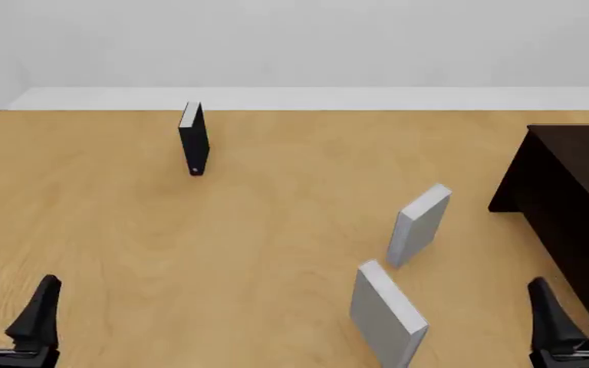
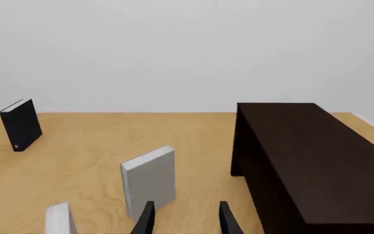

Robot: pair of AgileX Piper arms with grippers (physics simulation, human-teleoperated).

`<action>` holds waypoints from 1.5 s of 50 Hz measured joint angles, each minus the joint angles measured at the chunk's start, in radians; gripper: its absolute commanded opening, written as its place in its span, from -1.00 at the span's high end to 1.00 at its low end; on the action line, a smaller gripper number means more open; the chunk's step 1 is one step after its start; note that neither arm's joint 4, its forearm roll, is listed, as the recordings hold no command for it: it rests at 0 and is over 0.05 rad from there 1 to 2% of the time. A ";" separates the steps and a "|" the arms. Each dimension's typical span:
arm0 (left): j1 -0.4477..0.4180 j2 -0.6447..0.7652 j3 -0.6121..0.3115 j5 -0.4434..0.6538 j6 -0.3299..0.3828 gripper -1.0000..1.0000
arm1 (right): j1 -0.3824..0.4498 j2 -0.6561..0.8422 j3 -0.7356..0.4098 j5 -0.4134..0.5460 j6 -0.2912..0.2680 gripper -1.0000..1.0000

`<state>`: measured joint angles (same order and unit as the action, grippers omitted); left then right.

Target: Pick up the book on the right and place it on the cabinet shelf.

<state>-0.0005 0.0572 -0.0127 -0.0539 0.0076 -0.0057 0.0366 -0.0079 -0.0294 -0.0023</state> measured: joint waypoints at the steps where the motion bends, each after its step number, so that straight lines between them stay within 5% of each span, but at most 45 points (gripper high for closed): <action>1: 0.000 -0.005 0.001 0.005 0.000 -1.00 | 0.002 0.004 -0.001 -0.002 -0.001 -1.00; 10: 0.003 -0.036 0.007 0.038 0.010 -1.00 | 0.038 0.077 -0.053 -0.025 -0.054 -1.00; 19: 0.011 -0.048 0.010 0.059 0.008 -1.00 | 0.083 0.180 -0.167 0.004 -0.177 -1.00; 44: 0.012 -0.056 0.012 0.099 0.002 -1.00 | 0.166 0.417 -0.577 0.253 -0.522 -1.00; 75: -0.009 -0.057 0.012 0.116 -0.008 -1.00 | 0.181 0.652 -0.918 0.508 -0.884 -1.00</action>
<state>-0.0091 0.0003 -0.0004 0.0618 -0.0006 0.1757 0.6882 -0.9260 0.4790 -0.8865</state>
